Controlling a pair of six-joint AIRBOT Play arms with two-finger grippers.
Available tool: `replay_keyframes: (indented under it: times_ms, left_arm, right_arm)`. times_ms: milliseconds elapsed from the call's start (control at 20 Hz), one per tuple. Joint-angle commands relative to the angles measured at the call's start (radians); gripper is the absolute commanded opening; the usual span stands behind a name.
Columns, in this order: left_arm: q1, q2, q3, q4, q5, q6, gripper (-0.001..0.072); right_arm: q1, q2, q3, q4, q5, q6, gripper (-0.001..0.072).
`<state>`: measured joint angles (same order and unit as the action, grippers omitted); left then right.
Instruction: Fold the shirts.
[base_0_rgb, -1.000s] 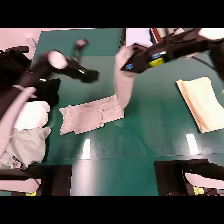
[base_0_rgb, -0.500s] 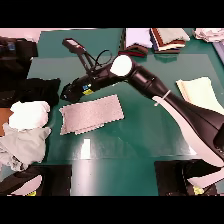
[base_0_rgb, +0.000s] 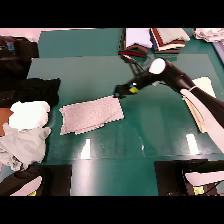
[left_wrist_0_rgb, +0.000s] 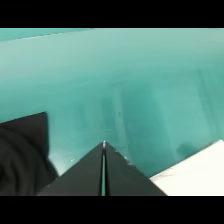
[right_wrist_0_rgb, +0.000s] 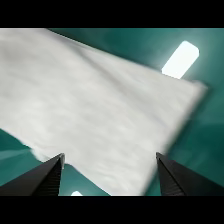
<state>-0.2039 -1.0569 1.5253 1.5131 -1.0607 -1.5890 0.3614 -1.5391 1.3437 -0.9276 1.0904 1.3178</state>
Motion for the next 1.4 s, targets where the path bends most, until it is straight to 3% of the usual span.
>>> replay_keyframes:
  times_ms: [0, 150, 350, 450, 500, 550, 600, 800, 900, 1150, 1350]
  left_arm:
    - [-0.056, 0.000, -0.025, -0.002, 0.040, 0.001, 0.0021]
    - [-0.084, -0.001, -0.066, -0.003, 0.081, 0.000, 0.0021]
    - [-0.089, -0.001, -0.088, -0.011, 0.081, -0.001, 0.0021]
    - [-0.089, -0.001, -0.088, -0.021, 0.080, 0.000, 0.0021]
    - [-0.089, -0.001, -0.088, -0.037, 0.080, 0.000, 0.0021]
    - [-0.089, -0.001, -0.088, -0.056, 0.080, 0.000, 0.0021]
    - [-0.089, -0.001, -0.088, -0.087, 0.080, 0.000, 0.0020]
    - [-0.090, -0.001, -0.088, -0.142, 0.080, 0.000, 0.0020]
    - [-0.090, -0.001, -0.088, -0.159, 0.077, 0.001, 0.0020]
    - [-0.200, -0.001, -0.088, -0.158, 0.127, 0.012, 0.0020]
    - [-0.279, -0.001, -0.088, -0.159, 0.180, 0.014, 0.0020]
  right_arm:
    - [-0.156, -0.021, -0.172, 0.103, 0.017, 0.013, 0.0655]
    - [-0.138, -0.118, -0.165, 0.207, 0.020, -0.014, 0.0594]
    - [-0.010, -0.245, -0.058, 0.312, 0.009, -0.029, 0.0575]
    - [0.060, -0.319, 0.020, 0.362, 0.005, -0.047, 0.0465]
    - [0.089, -0.344, 0.060, 0.357, -0.003, -0.054, 0.0338]
    - [0.116, -0.365, 0.102, 0.357, -0.011, -0.075, 0.0136]
    - [0.133, -0.376, 0.139, 0.356, -0.019, -0.088, 0.0011]
    - [0.095, -0.351, 0.264, 0.343, -0.036, -0.087, 0.0013]
    - [0.008, -0.289, 0.290, 0.260, -0.036, -0.068, 0.0013]
    - [-0.341, -0.086, 0.290, -0.098, 0.026, 0.072, 0.0013]
    - [-0.653, 0.007, 0.290, -0.145, 0.055, 0.092, 0.0013]
